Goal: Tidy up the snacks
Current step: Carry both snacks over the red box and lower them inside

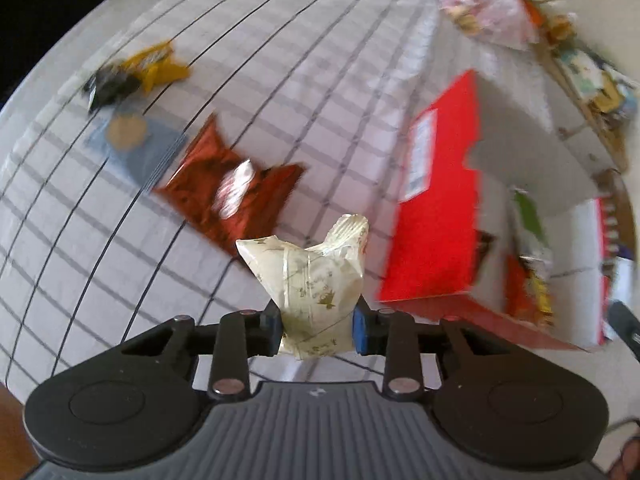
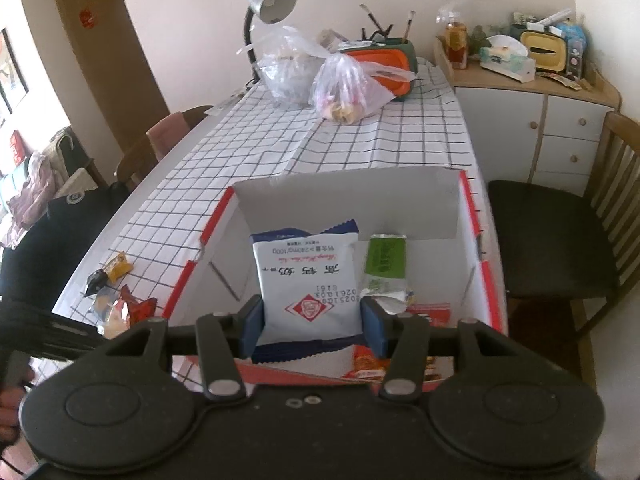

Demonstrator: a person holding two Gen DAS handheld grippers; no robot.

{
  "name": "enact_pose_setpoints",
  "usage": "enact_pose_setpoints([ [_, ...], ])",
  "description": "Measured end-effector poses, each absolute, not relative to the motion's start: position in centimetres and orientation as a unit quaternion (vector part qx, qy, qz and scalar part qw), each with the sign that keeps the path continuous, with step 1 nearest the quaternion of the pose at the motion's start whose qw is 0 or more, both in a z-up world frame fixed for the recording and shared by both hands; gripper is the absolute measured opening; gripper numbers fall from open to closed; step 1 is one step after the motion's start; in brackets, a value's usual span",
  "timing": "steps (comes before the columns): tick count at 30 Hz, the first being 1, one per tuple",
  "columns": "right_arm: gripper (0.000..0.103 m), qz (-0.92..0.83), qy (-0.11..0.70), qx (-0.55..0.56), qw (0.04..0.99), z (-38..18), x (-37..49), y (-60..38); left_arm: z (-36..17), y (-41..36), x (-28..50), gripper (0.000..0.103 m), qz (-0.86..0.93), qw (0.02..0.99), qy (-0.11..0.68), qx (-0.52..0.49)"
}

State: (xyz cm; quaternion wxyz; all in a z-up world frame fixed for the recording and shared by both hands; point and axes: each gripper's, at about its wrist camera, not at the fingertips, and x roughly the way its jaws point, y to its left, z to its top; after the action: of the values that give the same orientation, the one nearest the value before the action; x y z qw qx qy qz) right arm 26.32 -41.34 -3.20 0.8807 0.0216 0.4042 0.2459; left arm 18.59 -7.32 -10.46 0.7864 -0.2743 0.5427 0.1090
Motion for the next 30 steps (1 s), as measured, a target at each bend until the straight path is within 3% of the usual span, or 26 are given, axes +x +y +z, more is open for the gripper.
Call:
enact_pose_setpoints([
  [14, 0.050, 0.212, 0.409, 0.012, 0.888, -3.7, 27.5, -44.1, -3.5, -14.7, 23.3, 0.032, -0.011, 0.853, 0.499, -0.151],
  [30, 0.050, 0.191, 0.456, -0.022, 0.869, -6.9, 32.2, -42.3, -6.3, -21.0, 32.8, 0.032, -0.039, 0.823, 0.566, -0.038],
])
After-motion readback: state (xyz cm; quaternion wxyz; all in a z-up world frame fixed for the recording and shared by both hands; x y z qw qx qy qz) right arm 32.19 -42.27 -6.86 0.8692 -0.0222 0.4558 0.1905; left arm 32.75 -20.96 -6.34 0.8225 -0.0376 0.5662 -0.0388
